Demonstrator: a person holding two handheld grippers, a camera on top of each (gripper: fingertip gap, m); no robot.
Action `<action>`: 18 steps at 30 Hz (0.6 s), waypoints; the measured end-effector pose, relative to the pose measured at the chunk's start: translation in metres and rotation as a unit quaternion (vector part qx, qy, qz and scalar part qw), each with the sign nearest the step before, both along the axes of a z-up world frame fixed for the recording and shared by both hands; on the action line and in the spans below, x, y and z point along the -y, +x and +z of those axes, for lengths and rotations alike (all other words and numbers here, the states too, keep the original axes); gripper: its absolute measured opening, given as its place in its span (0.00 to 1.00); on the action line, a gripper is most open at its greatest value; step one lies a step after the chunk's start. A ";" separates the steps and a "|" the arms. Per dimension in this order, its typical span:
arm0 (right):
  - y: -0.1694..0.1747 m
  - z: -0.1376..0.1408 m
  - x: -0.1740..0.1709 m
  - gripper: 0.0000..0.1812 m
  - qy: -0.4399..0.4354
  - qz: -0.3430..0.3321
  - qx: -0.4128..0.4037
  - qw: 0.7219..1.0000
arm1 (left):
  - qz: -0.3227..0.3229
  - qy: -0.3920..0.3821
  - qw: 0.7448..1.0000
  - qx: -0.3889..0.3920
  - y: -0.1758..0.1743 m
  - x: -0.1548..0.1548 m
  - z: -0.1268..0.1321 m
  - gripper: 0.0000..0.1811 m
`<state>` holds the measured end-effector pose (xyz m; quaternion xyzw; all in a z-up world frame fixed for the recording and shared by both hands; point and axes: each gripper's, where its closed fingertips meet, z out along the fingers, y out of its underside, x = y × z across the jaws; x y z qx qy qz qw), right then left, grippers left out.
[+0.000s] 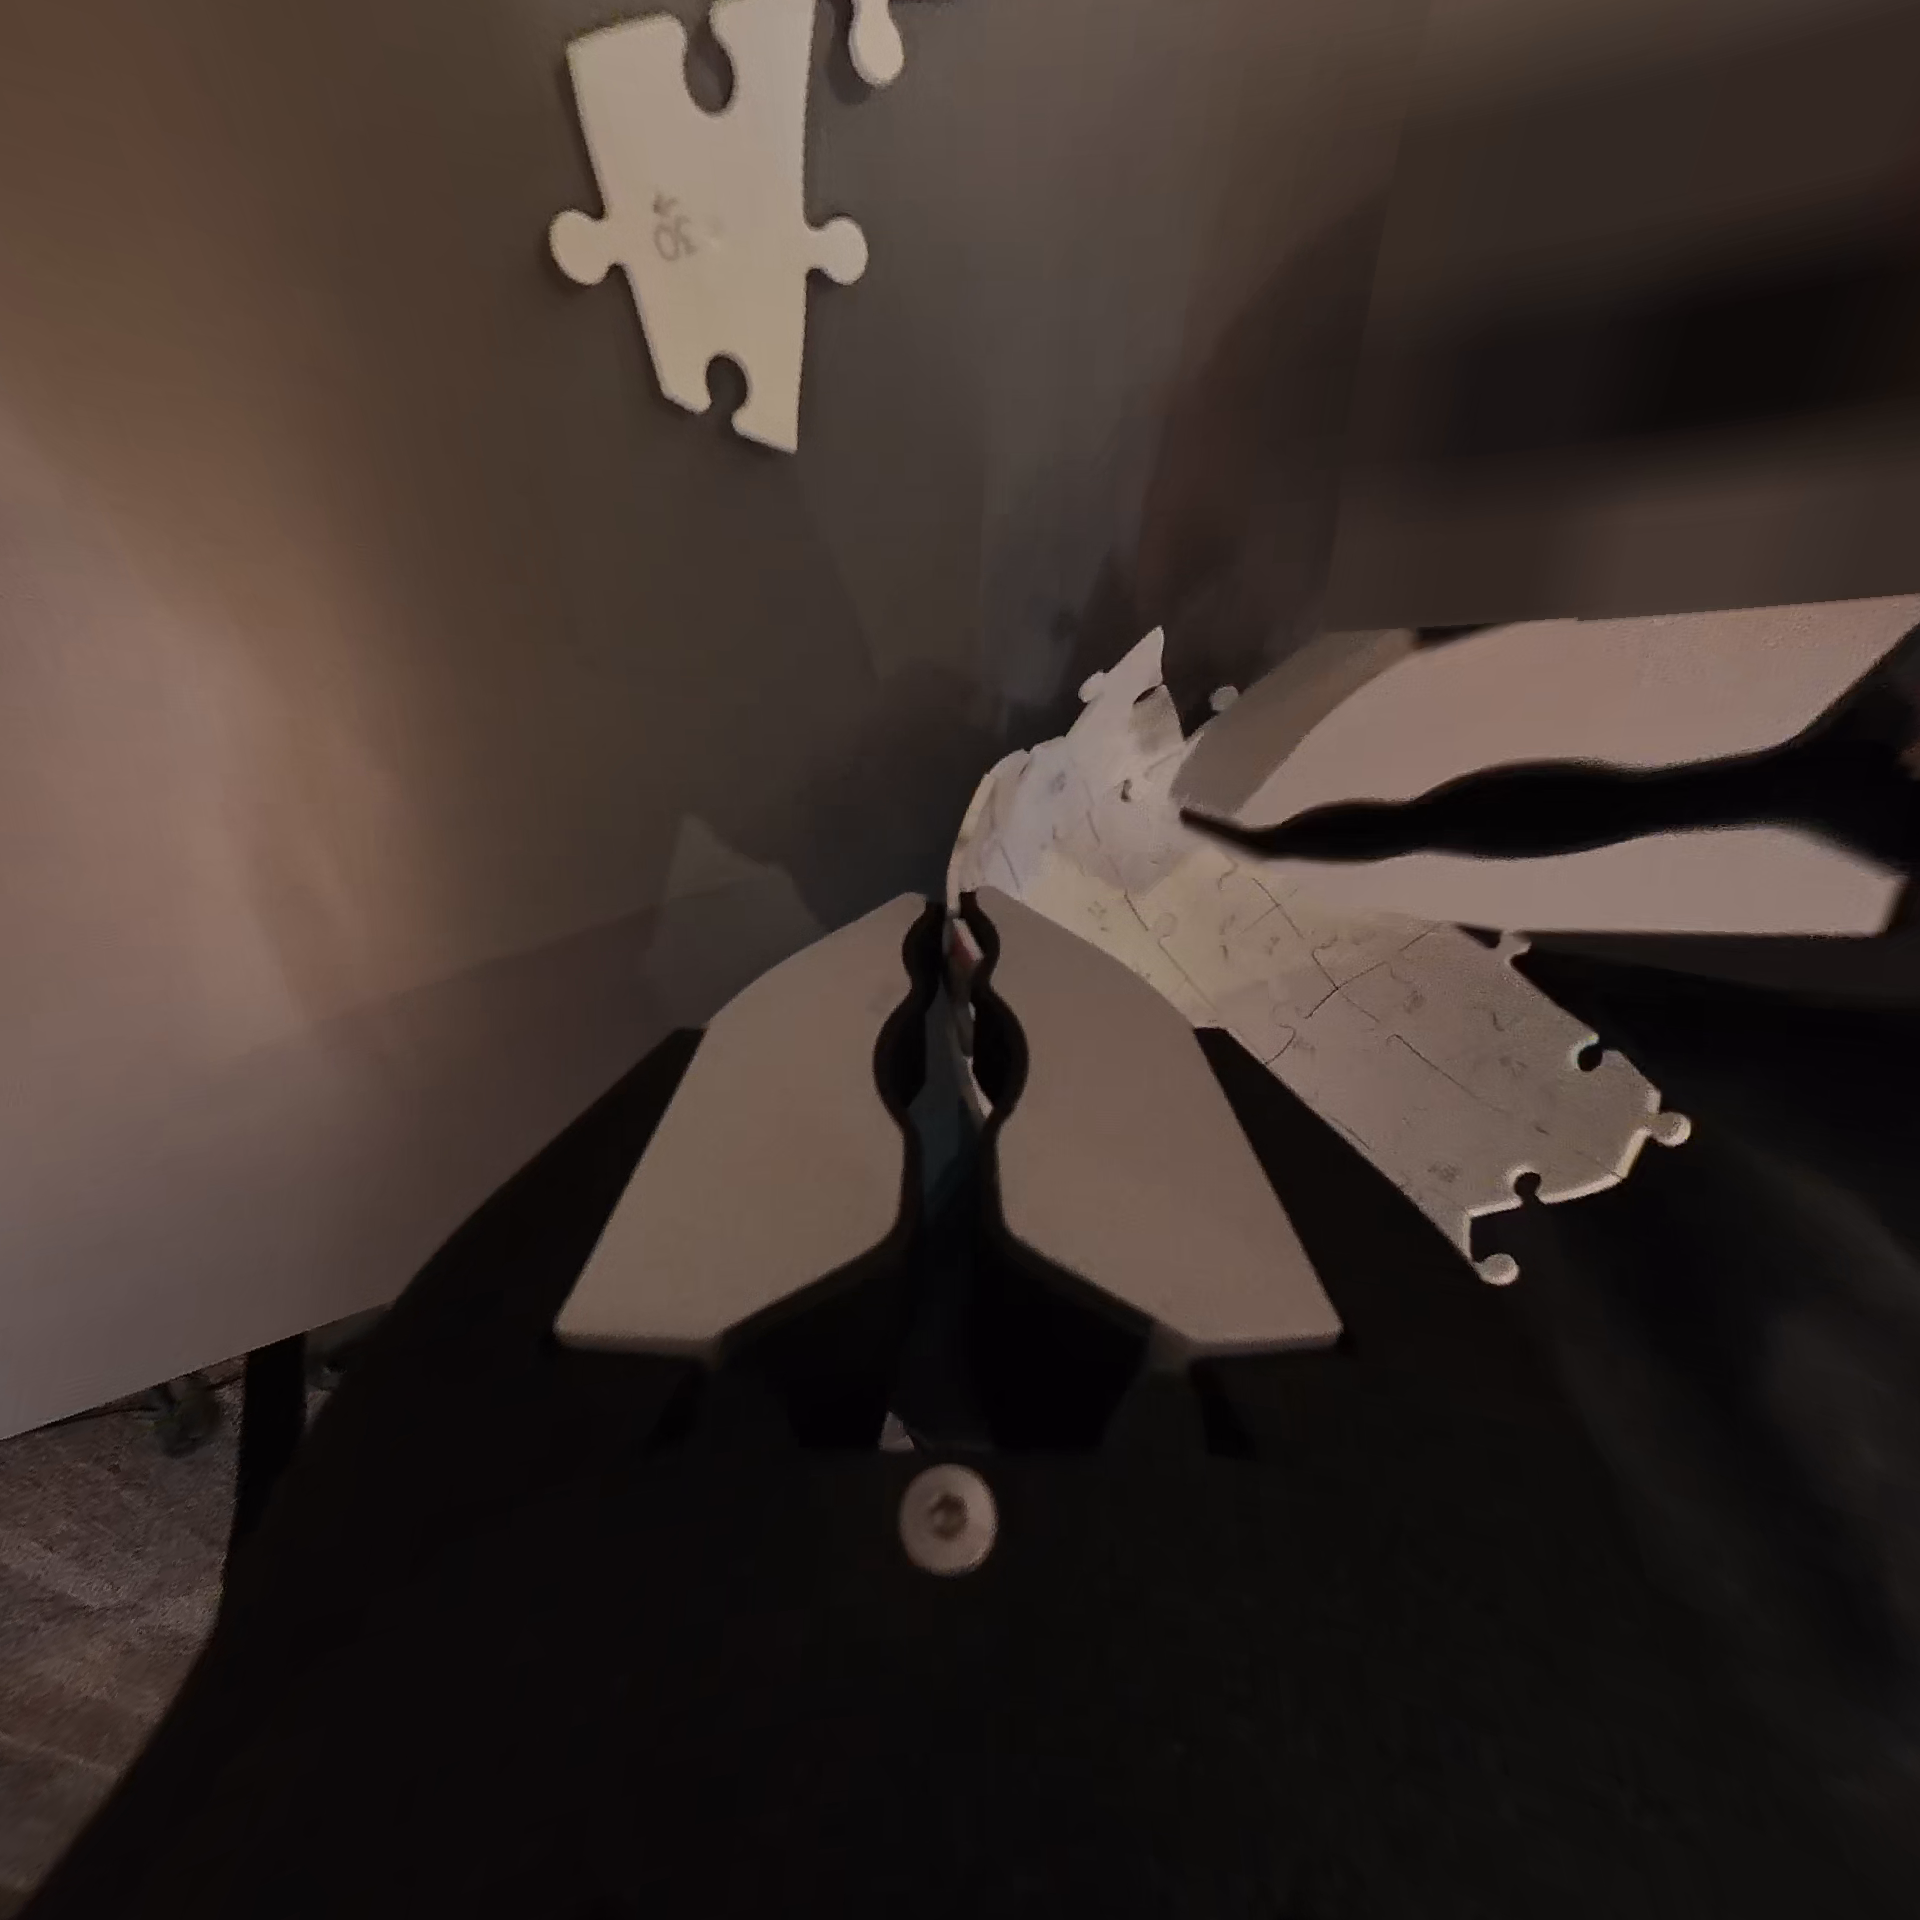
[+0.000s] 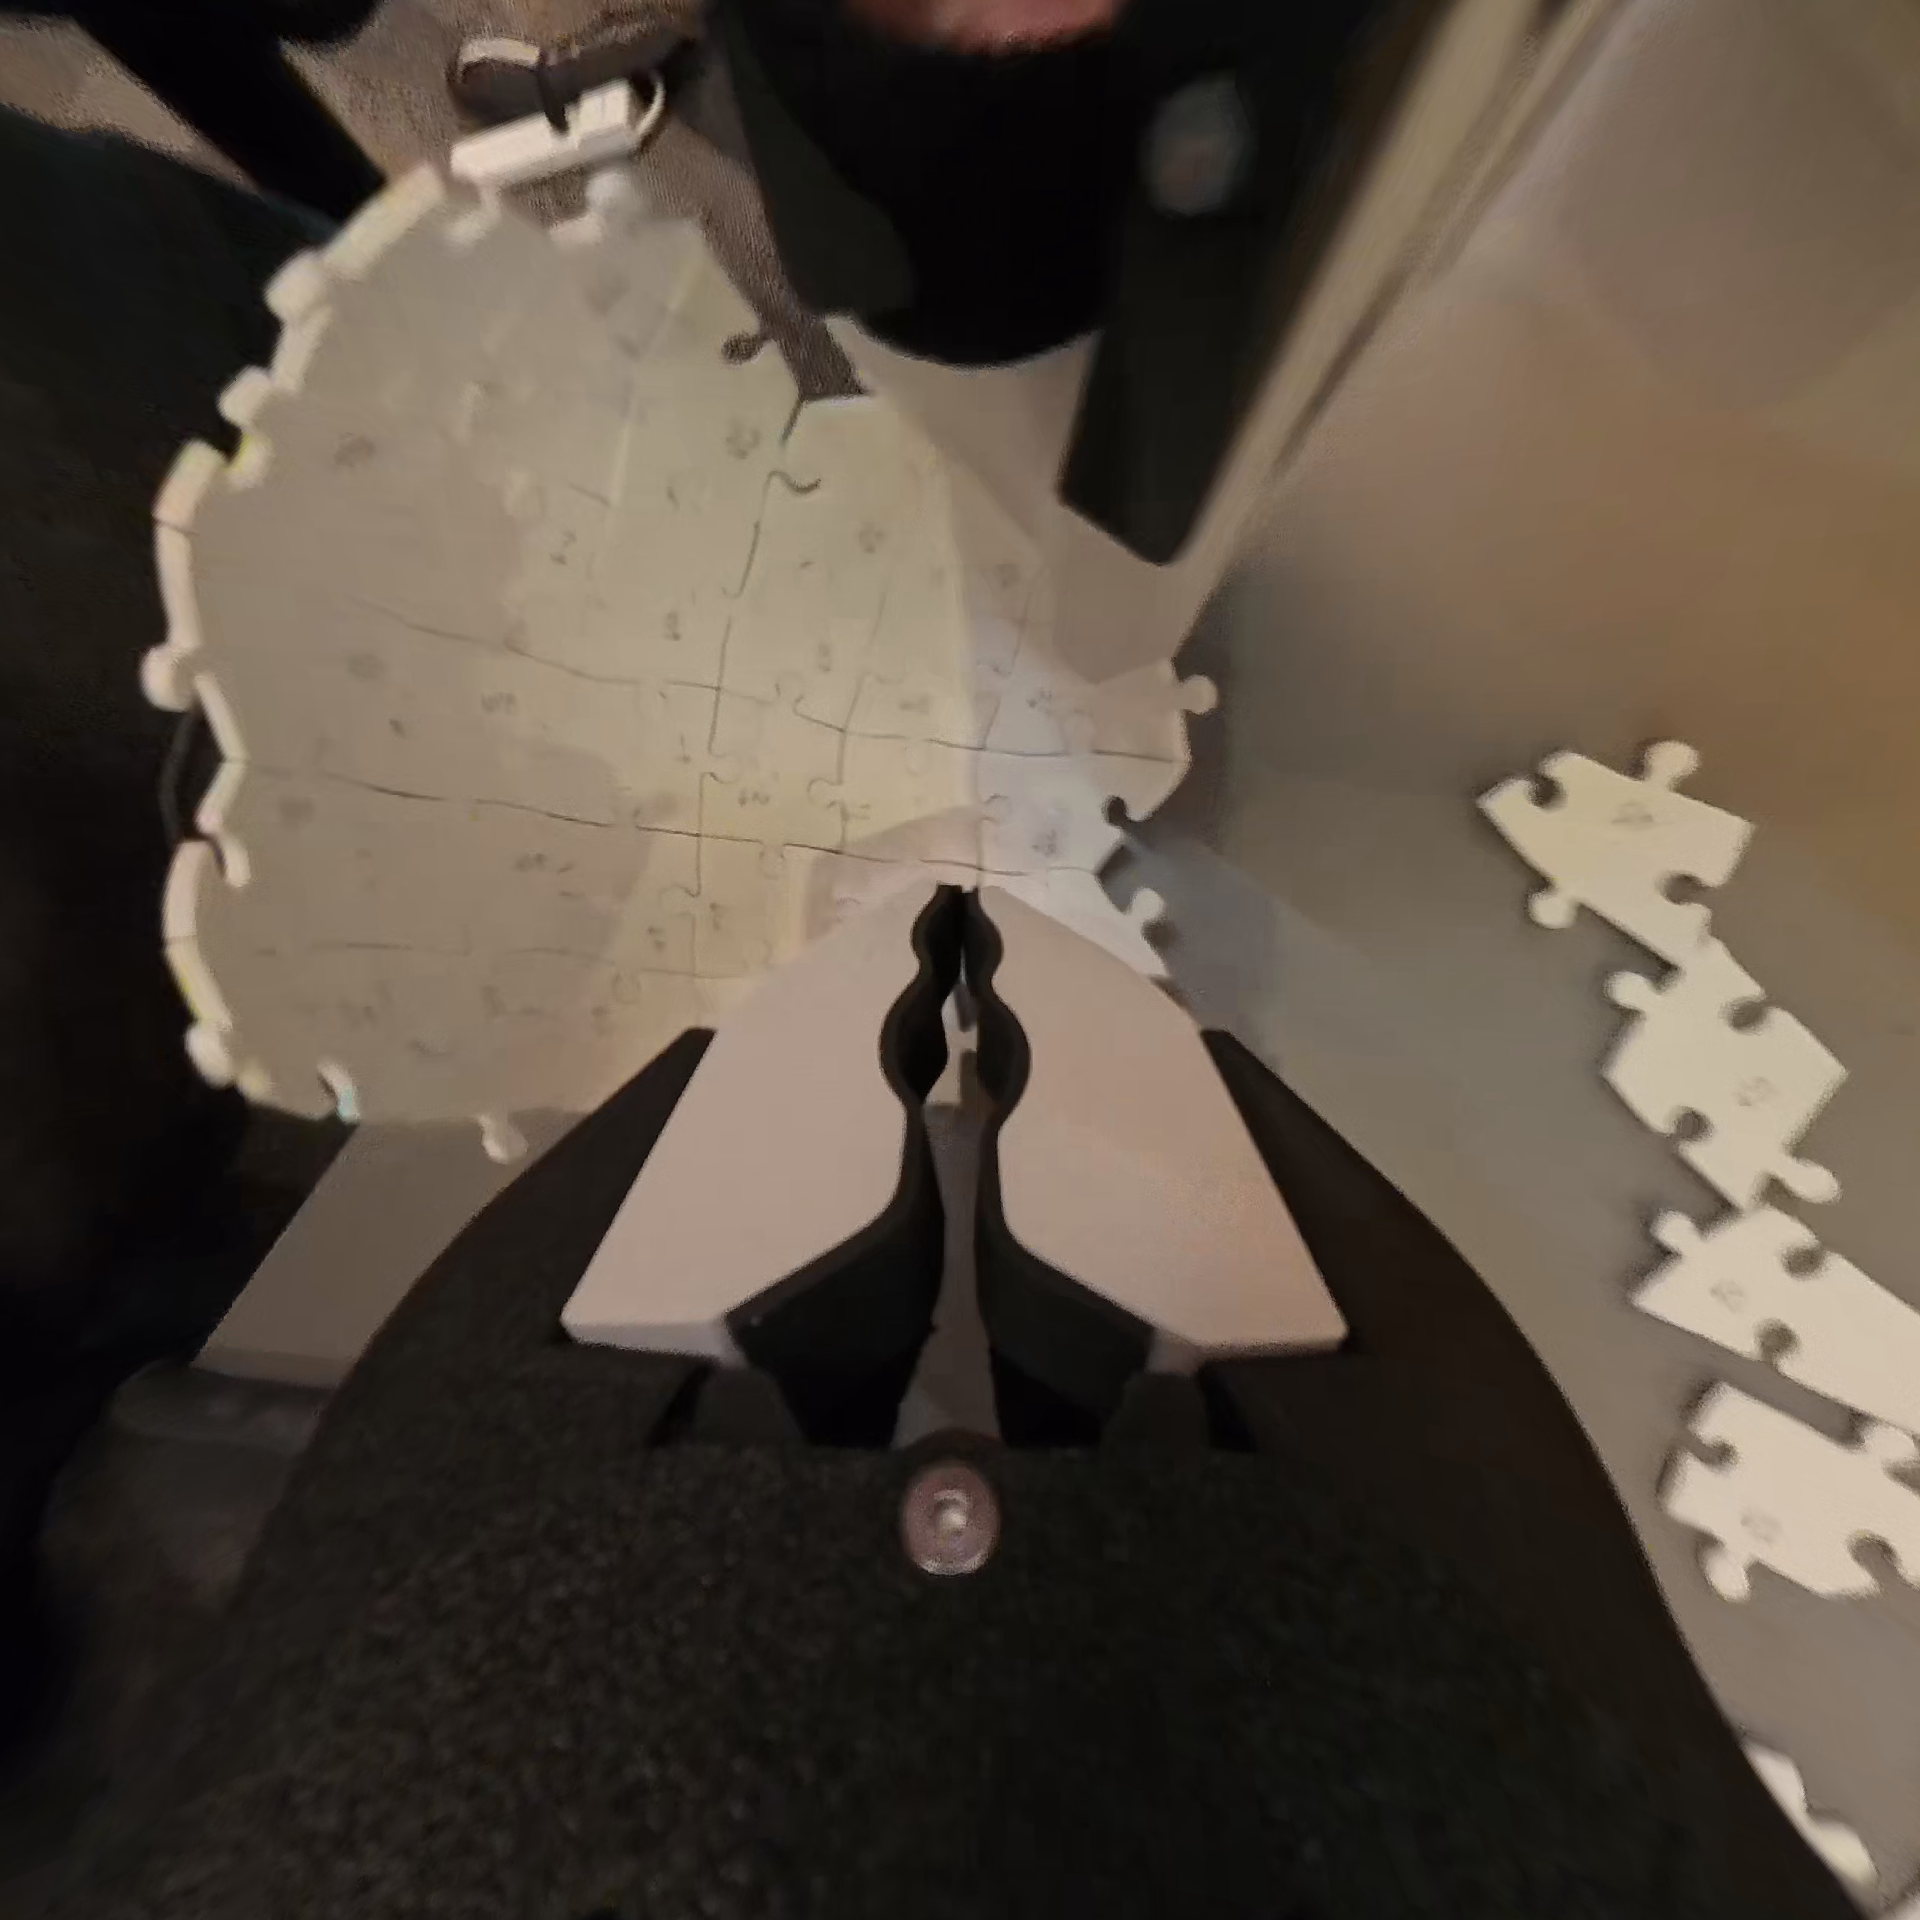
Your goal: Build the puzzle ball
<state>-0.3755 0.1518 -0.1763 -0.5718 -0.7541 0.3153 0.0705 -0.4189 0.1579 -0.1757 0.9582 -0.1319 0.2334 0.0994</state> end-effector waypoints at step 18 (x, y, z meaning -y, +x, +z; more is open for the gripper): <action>0.008 -0.011 -0.021 0.00 0.006 -0.040 0.021 0.999 | -0.008 0.000 1.000 0.001 -0.001 -0.001 -0.001 0.01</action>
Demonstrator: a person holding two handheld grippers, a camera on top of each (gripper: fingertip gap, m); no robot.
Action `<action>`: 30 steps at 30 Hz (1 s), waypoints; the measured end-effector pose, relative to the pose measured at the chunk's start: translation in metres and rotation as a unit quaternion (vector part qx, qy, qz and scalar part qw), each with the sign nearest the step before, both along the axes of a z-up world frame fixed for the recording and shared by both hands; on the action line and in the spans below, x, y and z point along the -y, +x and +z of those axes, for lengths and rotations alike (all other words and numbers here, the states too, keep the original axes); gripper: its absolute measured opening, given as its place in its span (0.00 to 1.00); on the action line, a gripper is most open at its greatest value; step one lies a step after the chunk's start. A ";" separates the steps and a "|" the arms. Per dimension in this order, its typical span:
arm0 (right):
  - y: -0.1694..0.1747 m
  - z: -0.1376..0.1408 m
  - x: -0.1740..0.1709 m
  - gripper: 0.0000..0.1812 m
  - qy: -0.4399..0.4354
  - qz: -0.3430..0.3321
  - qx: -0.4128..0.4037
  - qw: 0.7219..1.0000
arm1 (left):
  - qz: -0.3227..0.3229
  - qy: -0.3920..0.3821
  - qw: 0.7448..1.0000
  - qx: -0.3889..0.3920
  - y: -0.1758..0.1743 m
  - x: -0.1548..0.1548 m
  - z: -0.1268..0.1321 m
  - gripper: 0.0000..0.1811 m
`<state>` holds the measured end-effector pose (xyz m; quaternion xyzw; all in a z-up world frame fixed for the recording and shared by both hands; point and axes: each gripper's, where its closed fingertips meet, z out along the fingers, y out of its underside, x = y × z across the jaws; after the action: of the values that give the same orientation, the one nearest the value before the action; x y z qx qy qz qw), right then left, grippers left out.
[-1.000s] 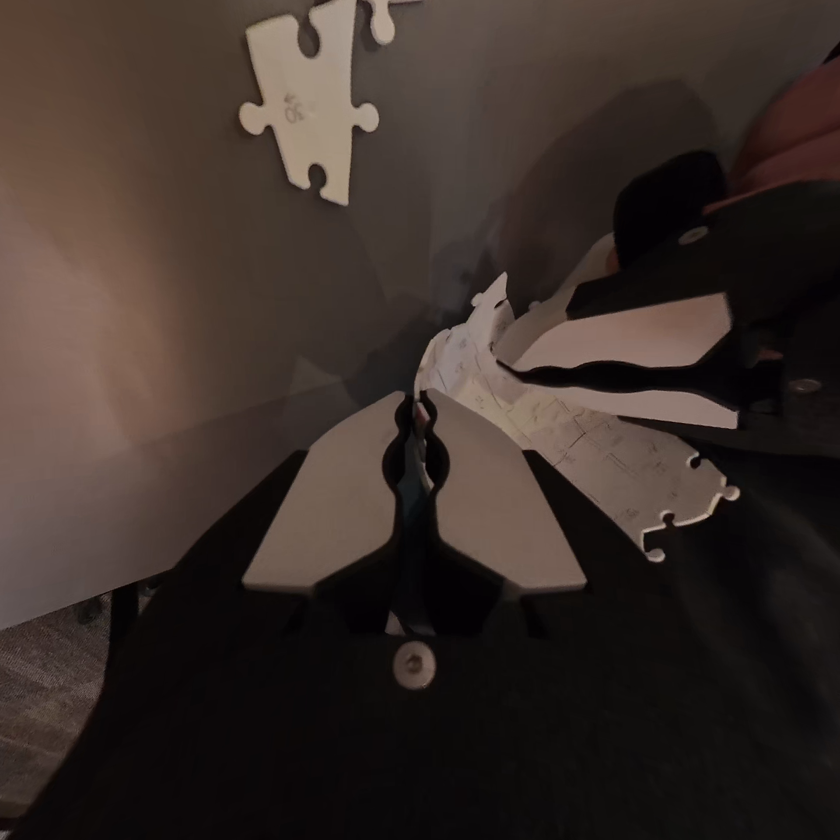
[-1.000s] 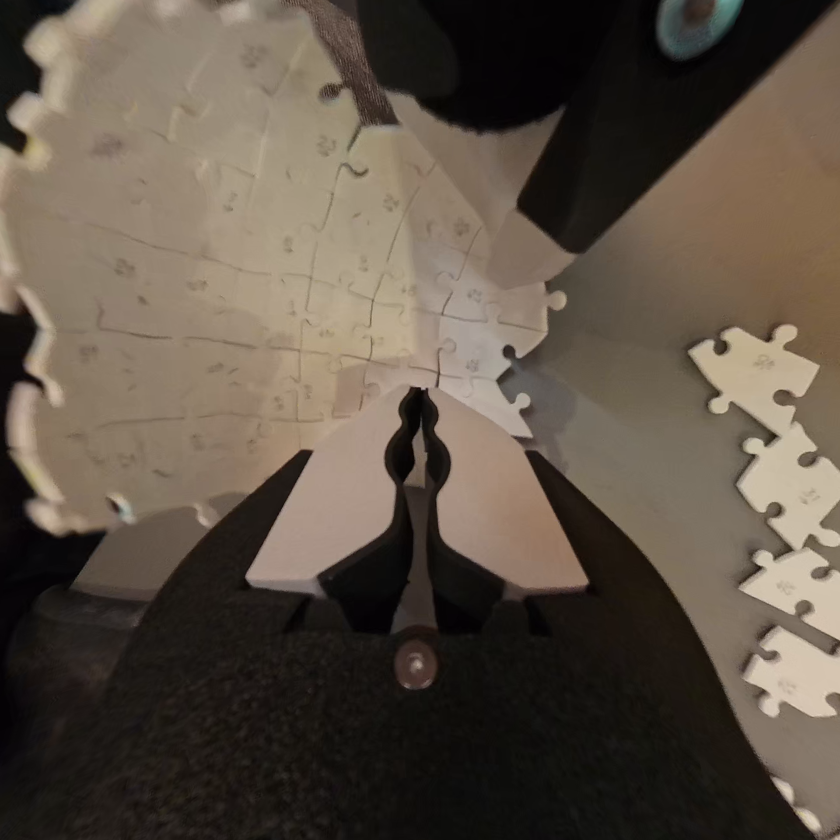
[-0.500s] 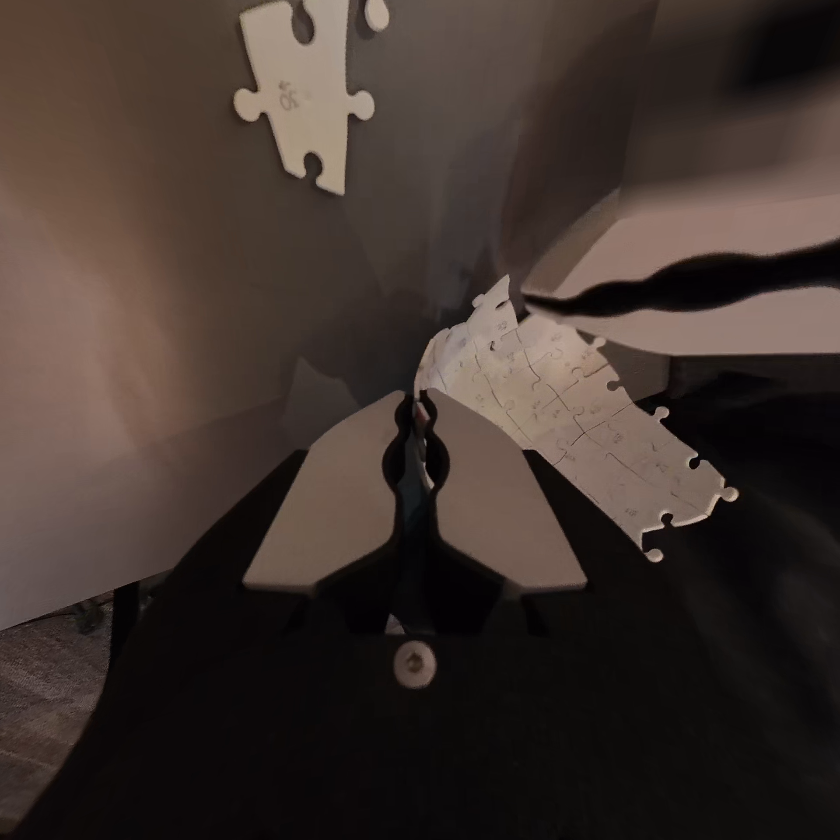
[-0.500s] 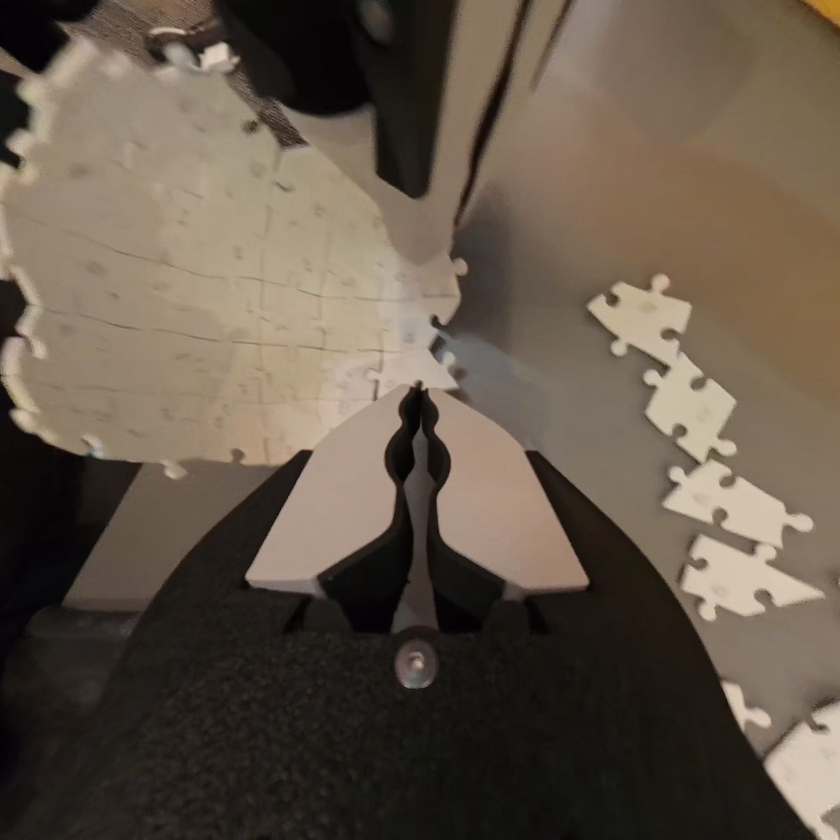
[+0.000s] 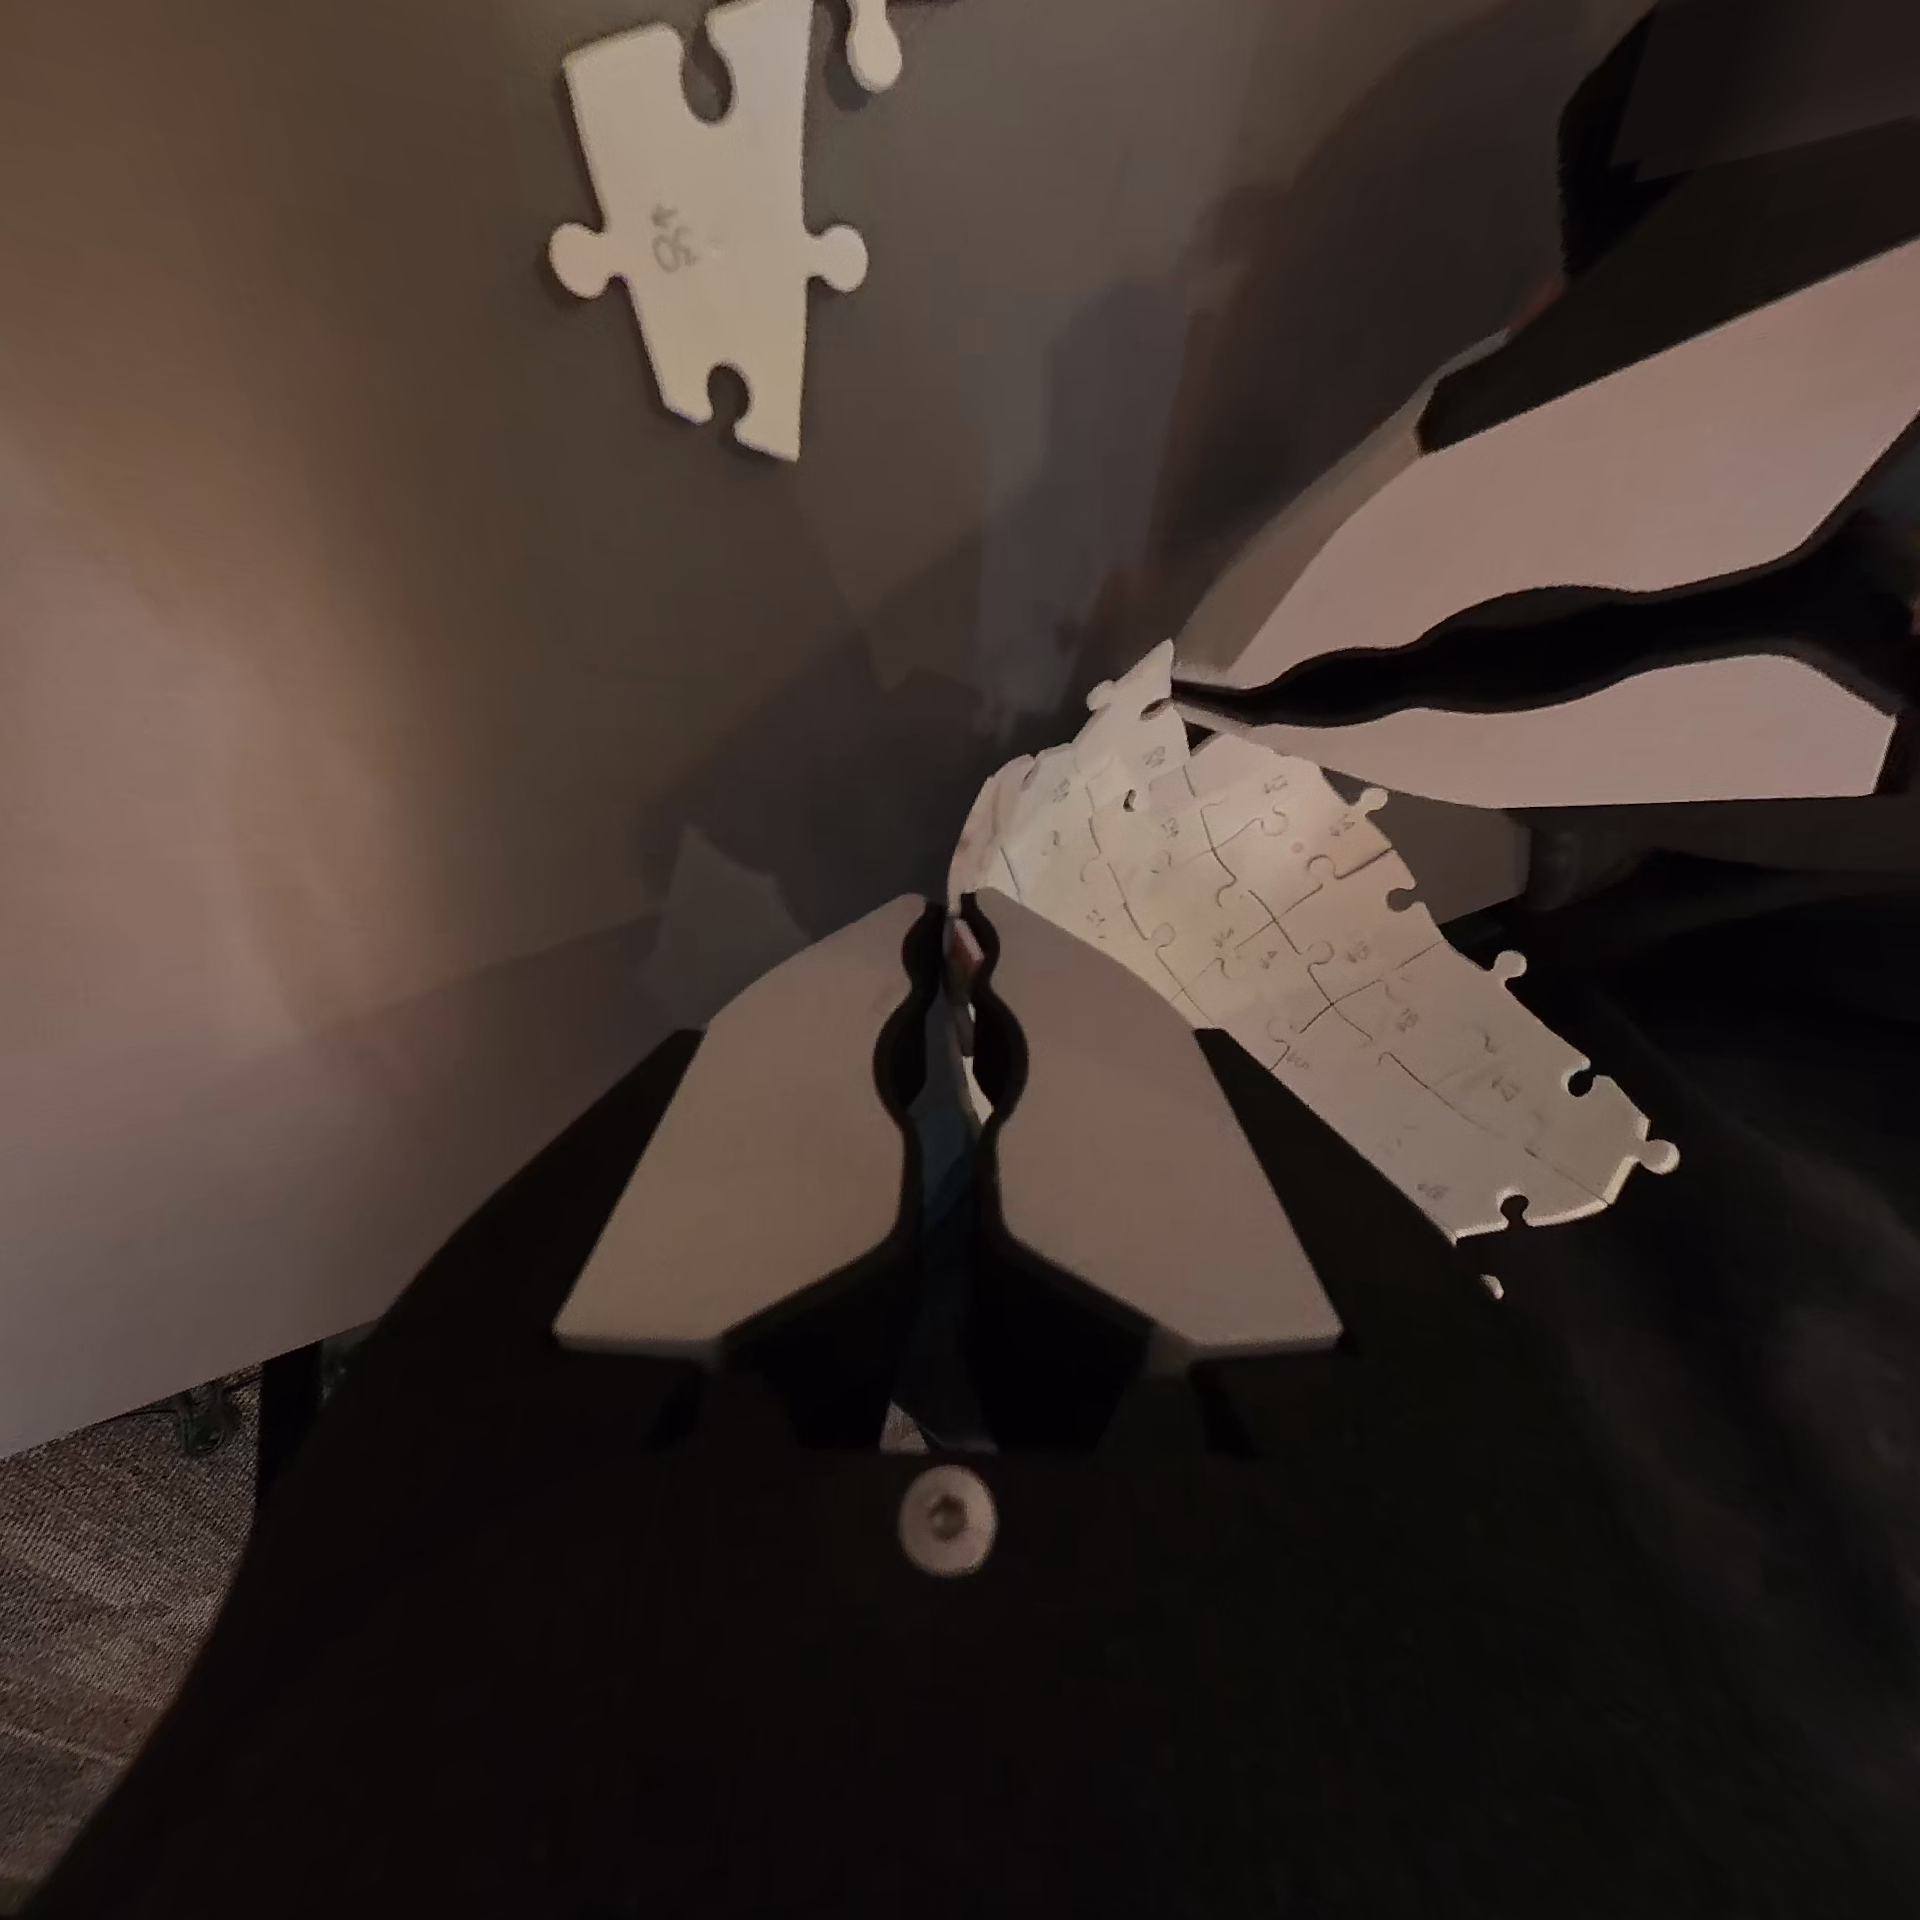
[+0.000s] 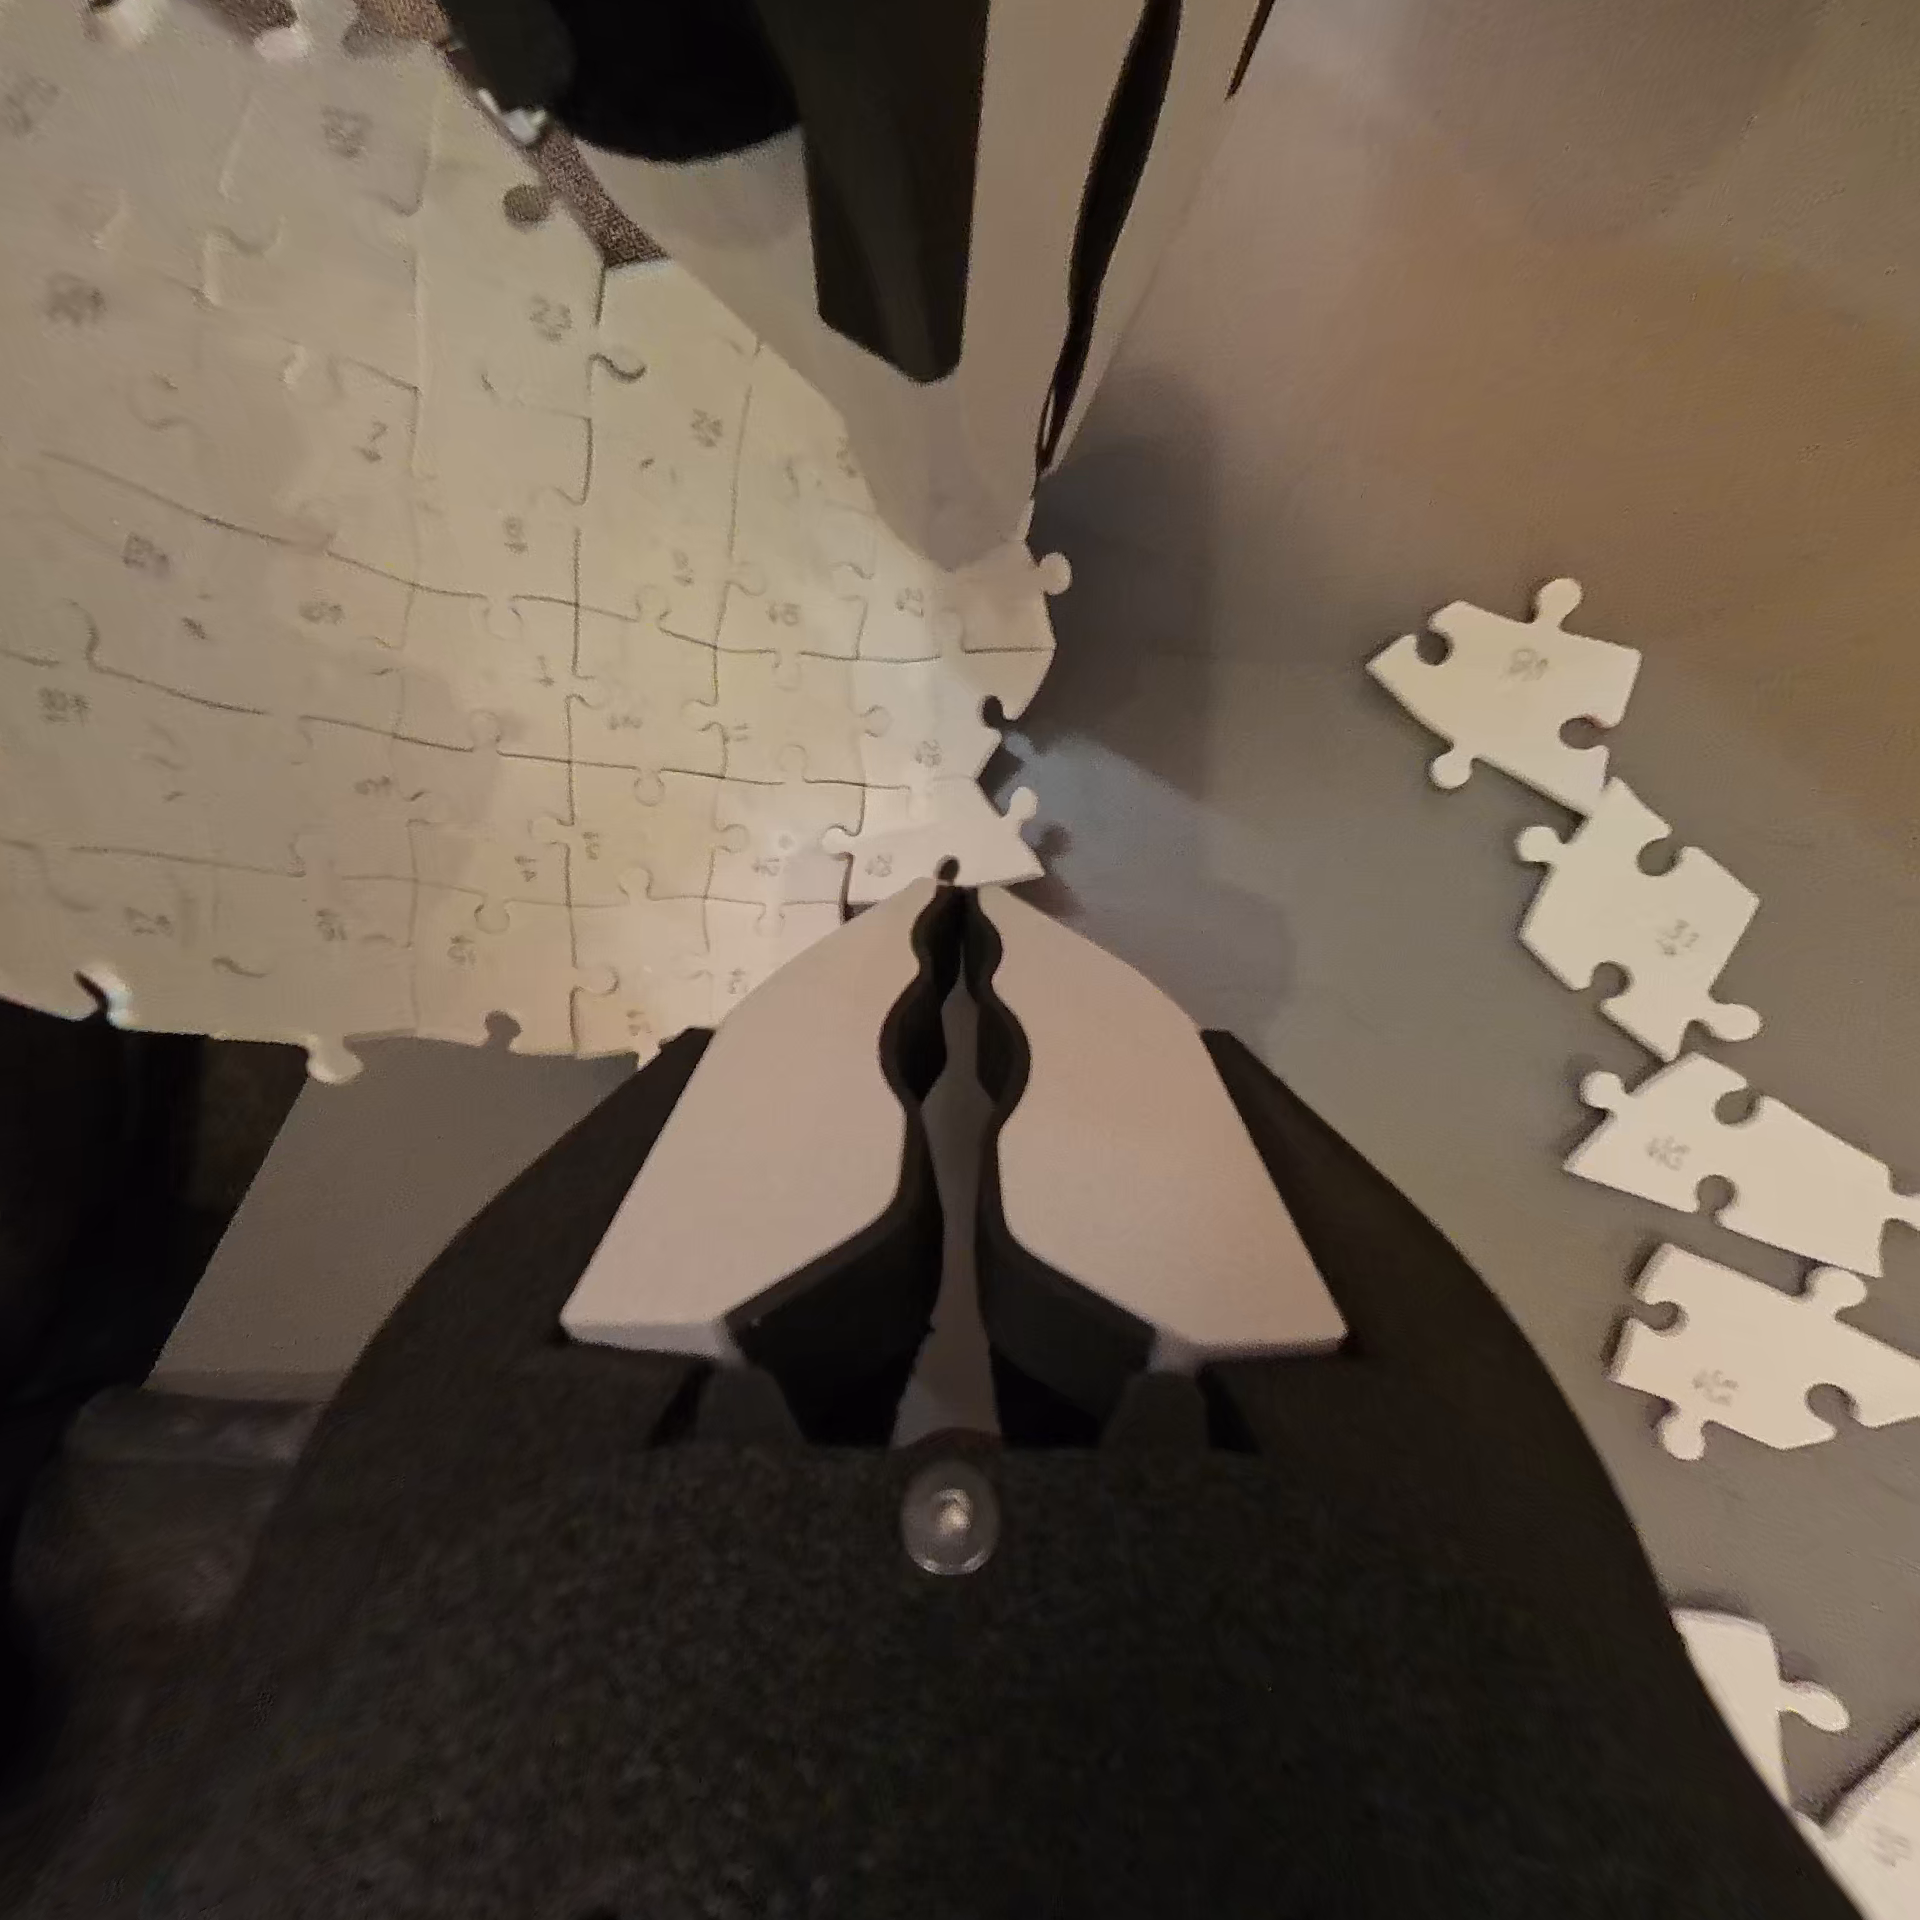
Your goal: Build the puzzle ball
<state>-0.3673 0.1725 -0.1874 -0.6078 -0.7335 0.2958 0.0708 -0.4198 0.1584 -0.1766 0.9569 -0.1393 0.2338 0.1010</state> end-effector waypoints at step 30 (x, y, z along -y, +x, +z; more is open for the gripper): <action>0.022 0.001 0.017 0.04 -0.135 -0.023 0.047 0.989 | -0.012 0.061 0.998 0.007 -0.001 0.002 0.008 0.01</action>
<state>-0.3448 0.1559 -0.1860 -0.6416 -0.6752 0.3617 -0.0401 -0.4208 0.1564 -0.1688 0.9579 -0.1654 0.2303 0.0441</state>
